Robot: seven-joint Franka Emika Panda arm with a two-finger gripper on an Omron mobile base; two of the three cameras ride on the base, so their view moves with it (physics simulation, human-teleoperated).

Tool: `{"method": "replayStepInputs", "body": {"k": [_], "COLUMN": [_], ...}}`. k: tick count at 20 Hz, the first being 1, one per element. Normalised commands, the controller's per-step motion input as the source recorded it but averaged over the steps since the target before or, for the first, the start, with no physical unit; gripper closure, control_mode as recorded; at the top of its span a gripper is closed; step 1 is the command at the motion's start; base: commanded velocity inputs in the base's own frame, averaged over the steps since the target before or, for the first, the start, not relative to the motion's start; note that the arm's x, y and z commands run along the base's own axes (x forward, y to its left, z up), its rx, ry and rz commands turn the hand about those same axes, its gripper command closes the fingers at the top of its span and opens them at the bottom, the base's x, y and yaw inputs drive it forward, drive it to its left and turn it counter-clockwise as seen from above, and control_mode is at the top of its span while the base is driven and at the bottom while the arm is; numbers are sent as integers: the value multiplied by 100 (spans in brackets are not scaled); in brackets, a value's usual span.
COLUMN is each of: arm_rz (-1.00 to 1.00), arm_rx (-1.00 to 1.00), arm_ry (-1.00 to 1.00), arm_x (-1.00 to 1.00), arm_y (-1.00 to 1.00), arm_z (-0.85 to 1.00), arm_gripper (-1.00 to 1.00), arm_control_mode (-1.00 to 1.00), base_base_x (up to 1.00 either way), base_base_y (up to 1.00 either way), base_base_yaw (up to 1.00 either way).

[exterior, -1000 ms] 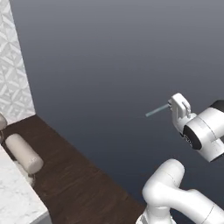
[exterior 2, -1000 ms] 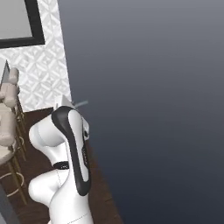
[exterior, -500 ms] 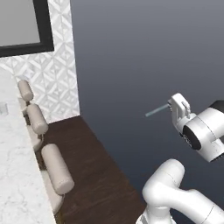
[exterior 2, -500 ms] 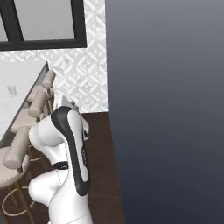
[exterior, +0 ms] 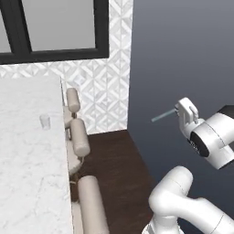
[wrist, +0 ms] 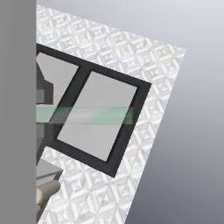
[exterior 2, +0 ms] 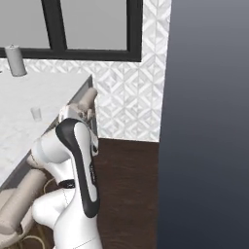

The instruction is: Take a straw from the drawer in front and place it inside the glass cup on the dining counter.

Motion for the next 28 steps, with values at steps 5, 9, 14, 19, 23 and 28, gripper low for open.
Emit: {"method": "replayStepInputs", "body": {"k": [5, 9, 14, 19, 23, 28], "arm_rz": [0, 0, 0, 0, 0, 0], "arm_rx": [0, 0, 0, 0, 0, 0], "arm_ry": [0, 0, 0, 0, 0, 0], "arm_x": [0, 0, 0, 0, 0, 0], "arm_y": [0, 0, 0, 0, 0, 0], "arm_z": [0, 0, 0, 0, 0, 0], "arm_gripper": [100, 100, 100, 100, 100, 100], "arm_control_mode": [100, 100, 100, 100, 100, 100], "base_base_x": [100, 74, 23, 0, 29, 63], "base_base_y": [-3, 0, 0, 1, 4, 24], "base_base_yaw": [40, 37, 39, 38, 29, 1]}}
